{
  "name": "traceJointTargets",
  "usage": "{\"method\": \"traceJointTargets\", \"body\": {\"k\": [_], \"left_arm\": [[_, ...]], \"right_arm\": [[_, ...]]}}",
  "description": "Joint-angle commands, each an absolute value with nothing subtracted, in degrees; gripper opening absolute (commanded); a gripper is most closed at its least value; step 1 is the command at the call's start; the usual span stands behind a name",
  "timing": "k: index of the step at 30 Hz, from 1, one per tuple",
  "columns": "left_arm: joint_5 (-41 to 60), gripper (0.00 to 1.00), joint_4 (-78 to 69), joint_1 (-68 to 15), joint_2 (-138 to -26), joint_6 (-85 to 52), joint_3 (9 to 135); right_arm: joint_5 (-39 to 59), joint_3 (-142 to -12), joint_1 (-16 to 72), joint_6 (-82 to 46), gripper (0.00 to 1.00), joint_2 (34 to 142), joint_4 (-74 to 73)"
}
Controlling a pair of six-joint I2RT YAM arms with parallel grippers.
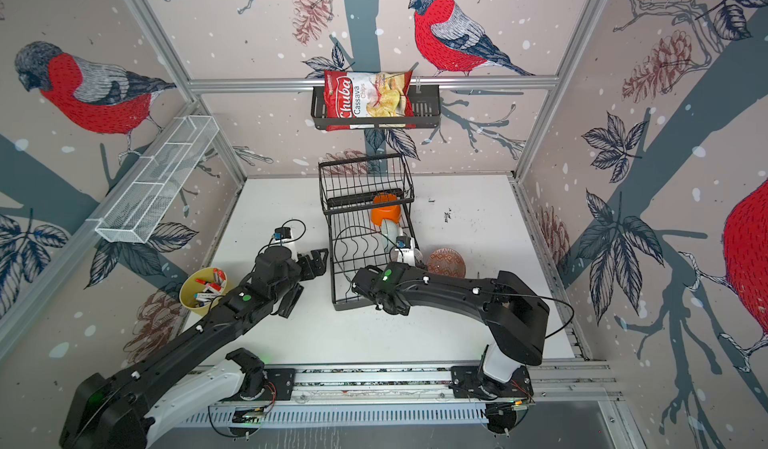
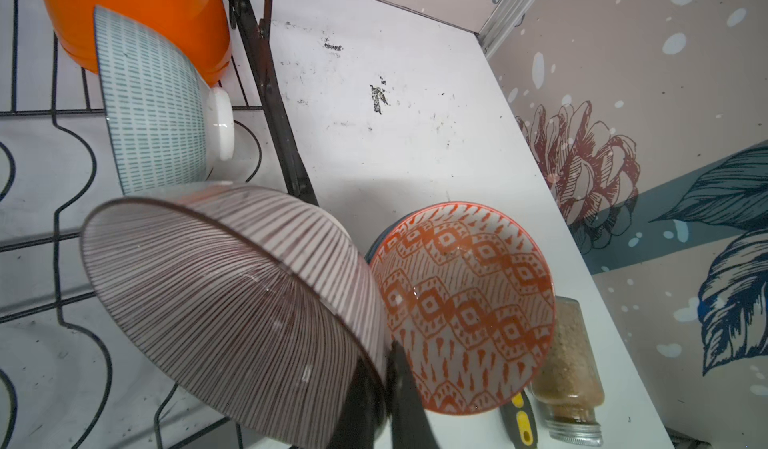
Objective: Load the bowls into the dish rack
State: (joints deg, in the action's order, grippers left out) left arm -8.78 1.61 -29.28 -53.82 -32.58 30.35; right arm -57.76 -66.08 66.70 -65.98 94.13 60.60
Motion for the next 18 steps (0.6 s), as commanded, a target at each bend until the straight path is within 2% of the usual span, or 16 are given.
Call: {"method": "traceJointTargets", "body": {"k": [1, 18], "left_arm": [[-9.66, 0.93, -1.99, -28.97, -54.12, -31.55, 30.69], [-10.48, 0.94, -2.35, -28.37, -52.84, -30.76, 29.87]], "right_arm": [[-63.42, -66.71, 66.8, -68.87, 0.0, 95.11, 63.14], [-66.83, -70.04, 66.86, -69.94, 0.0, 103.93, 63.37]]}}
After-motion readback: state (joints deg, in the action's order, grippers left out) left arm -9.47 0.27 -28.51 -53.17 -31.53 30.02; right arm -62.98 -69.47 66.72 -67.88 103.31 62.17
